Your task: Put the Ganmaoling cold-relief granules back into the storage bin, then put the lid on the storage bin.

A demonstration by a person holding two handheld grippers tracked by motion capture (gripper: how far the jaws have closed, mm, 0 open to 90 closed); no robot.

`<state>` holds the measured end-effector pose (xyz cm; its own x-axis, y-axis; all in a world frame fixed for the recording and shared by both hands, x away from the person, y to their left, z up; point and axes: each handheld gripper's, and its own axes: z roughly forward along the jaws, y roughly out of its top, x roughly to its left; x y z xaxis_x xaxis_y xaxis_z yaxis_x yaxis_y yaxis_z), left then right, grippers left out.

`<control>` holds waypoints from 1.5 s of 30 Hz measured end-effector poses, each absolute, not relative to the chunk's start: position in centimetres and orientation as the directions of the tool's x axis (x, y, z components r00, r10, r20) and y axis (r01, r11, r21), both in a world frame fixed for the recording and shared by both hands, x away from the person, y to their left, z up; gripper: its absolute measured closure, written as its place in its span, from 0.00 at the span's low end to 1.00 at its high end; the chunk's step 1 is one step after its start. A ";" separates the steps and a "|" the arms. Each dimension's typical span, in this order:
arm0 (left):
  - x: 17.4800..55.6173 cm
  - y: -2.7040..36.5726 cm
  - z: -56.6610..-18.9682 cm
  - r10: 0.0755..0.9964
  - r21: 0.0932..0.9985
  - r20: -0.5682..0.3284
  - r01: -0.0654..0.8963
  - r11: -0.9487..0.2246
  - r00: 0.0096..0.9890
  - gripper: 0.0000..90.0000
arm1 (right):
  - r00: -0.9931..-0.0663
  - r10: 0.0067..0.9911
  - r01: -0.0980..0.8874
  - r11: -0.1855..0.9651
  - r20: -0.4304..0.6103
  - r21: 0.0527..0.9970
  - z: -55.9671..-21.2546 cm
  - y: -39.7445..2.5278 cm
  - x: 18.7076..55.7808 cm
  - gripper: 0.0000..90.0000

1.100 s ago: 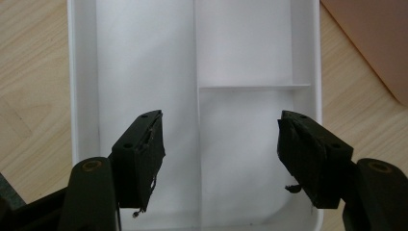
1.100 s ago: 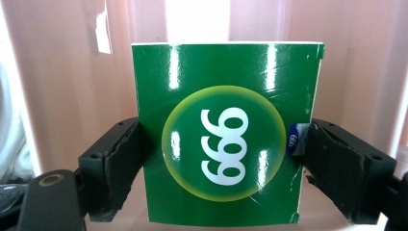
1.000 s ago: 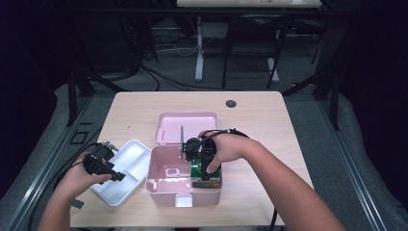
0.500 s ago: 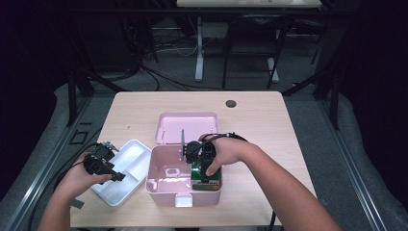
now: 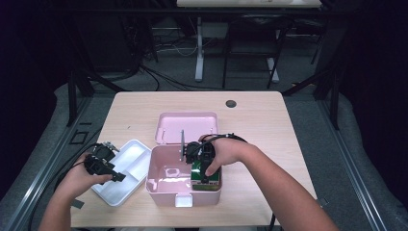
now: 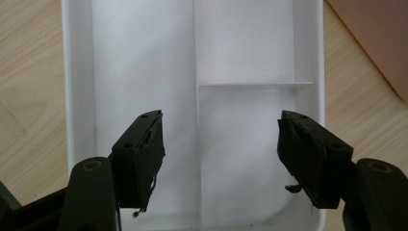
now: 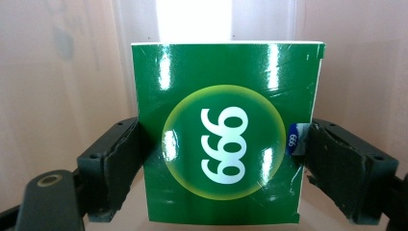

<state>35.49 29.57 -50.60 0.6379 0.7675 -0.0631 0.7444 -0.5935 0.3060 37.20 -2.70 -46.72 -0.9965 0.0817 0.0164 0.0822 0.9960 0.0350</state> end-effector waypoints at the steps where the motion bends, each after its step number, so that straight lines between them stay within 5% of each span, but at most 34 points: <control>1: 35.5 29.6 -50.6 0.768 0.305 -0.063 0.745 -0.594 0.638 0.37 | -0.997 0.082 0.082 0.996 0.016 0.035 -46.7 -2.7 37.2 0.18; 23: 35.5 29.6 -50.7 0.772 0.307 -0.060 0.747 -0.589 0.633 0.37 | -0.994 0.104 0.103 0.993 -0.020 0.063 -45.3 -3.6 36.9 0.22; 45: 35.8 29.4 -50.0 0.797 0.271 -0.019 0.771 -0.577 0.604 0.52 | -0.969 0.237 0.225 0.964 -0.076 0.139 -42.2 -7.9 36.0 0.26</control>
<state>35.81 29.42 -50.02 0.6036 0.7970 -0.0189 0.7705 -0.5772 0.2705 36.03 -7.90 -42.16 -0.9686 0.2367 -0.0763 0.2248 0.9645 0.1387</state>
